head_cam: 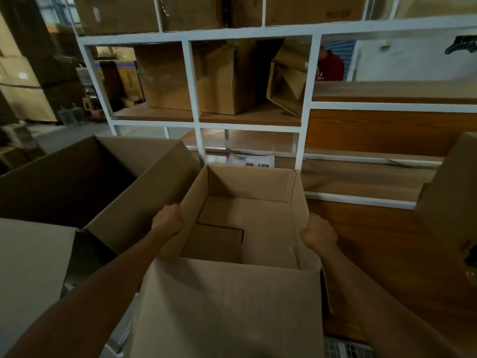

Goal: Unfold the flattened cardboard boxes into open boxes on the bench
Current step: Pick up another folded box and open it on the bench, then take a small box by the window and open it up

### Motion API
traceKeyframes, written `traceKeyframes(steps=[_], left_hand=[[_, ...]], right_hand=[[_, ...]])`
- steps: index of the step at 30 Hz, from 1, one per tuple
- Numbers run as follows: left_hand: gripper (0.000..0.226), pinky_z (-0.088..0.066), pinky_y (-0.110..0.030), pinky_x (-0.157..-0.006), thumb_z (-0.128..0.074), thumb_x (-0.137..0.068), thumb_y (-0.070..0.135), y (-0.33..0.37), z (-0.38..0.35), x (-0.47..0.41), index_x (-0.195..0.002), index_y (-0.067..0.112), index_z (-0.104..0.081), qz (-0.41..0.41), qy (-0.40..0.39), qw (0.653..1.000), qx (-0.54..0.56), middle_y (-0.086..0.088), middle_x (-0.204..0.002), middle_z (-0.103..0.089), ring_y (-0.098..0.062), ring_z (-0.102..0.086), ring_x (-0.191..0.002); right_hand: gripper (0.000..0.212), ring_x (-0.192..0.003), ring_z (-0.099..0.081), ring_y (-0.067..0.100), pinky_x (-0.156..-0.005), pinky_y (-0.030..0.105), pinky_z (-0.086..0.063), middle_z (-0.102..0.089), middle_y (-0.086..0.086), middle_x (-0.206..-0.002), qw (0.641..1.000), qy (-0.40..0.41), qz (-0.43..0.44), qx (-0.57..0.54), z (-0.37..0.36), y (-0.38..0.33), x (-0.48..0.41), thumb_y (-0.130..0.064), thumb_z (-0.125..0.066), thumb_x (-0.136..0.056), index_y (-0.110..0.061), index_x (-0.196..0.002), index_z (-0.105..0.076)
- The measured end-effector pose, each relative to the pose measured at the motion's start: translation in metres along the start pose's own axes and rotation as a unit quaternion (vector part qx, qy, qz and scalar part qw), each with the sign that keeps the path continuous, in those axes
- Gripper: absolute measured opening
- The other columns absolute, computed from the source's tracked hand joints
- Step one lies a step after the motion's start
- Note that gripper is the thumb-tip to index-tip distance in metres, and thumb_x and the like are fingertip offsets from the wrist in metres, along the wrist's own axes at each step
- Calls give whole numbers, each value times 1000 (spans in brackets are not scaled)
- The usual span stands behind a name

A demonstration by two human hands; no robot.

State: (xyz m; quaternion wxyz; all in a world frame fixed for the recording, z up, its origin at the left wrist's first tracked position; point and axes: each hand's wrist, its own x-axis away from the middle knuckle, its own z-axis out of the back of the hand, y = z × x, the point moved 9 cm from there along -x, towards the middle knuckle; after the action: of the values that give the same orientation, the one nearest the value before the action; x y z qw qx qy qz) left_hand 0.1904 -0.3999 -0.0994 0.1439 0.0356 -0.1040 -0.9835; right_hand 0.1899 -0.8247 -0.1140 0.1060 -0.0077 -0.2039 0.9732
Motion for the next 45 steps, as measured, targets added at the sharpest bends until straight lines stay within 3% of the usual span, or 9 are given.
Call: traceKeyframes(steps=[8, 12, 17, 20, 26, 32, 35, 38, 45], left_hand=[[17, -47, -30, -62, -47, -97, 15, -3, -8, -41, -113, 11, -52, -75, -1, 996, -36, -7, -94, -60, -16, -57, -74], [50, -48, -35, -60, -46, -95, 14, 4, -16, -57, -143, 13, -34, -133, -2, 991, -13, -12, -100, -65, -21, -58, -73], [55, -51, -47, -81, -51, -94, 14, 26, -4, -44, -146, 10, -33, -198, 18, 980, -6, -18, -137, -50, -37, -54, -112], [47, -49, -42, -80, -51, -96, 21, 59, 5, -17, -142, 12, -40, -248, 19, 968, 34, -15, -138, -52, -35, -56, -112], [54, -31, -33, -110, -54, -97, 32, 176, 3, 101, -146, 13, -40, -368, -33, 920, 131, -10, -149, -44, -27, -40, -136], [54, -16, -17, -104, -51, -99, 34, 269, 4, 242, -147, 14, -38, -385, -36, 888, 250, -6, -153, -39, -22, -34, -140], [53, -23, -26, -114, -50, -100, 36, 305, -13, 304, -148, 20, -37, -384, -40, 871, 304, 0, -154, -37, -13, -33, -140], [53, -40, -41, -110, -49, -98, 42, 337, -36, 370, -147, 23, -40, -382, -63, 837, 388, 3, -151, -42, -9, -40, -137], [55, -46, -42, -105, -47, -97, 46, 405, -87, 475, -148, 26, -37, -378, -125, 796, 456, 5, -150, -43, -5, -44, -134]], right_hand=[[49, -96, -64, 29, -67, 33, -48, -62, 11, -114, 999, 30, -9, 29, -25, -24, 5, -26, -58, -93, -11, -136, -40], [43, -89, -64, 28, -65, 32, -48, -64, 10, -107, 999, 46, -11, 23, -20, -21, 3, -27, -55, -92, -13, -132, -46], [43, -90, -64, 26, -69, 33, -52, -66, 9, -108, 999, 43, -1, -31, -23, -20, 8, -29, -54, -92, -15, -132, -49], [53, -106, -61, 28, -80, 33, -50, -61, 10, -125, 996, 11, 8, -86, -27, -14, 26, -24, -58, -92, -12, -142, -43], [66, -132, -48, 24, -108, 37, -42, -45, 6, -150, 982, -12, 12, -189, -13, 12, 95, -33, -59, -96, -18, -154, -30], [68, -134, -43, 15, -109, 37, -40, -43, -1, -152, 954, 96, -4, -283, 52, 107, 193, -38, -60, -95, -24, -154, -29], [68, -139, -41, 17, -110, 47, -40, -37, -1, -156, 946, 145, -29, -288, 75, 177, 251, -44, -59, -95, -29, -154, -27], [67, -137, -40, 12, -108, 39, -41, -38, -5, -154, 932, 180, -75, -304, 89, 246, 303, -42, -60, -94, -31, -153, -28], [66, -133, -44, 9, -104, 43, -49, -43, -1, -151, 889, 246, -154, -353, 114, 368, 381, -36, -62, -93, -24, -151, -34]])
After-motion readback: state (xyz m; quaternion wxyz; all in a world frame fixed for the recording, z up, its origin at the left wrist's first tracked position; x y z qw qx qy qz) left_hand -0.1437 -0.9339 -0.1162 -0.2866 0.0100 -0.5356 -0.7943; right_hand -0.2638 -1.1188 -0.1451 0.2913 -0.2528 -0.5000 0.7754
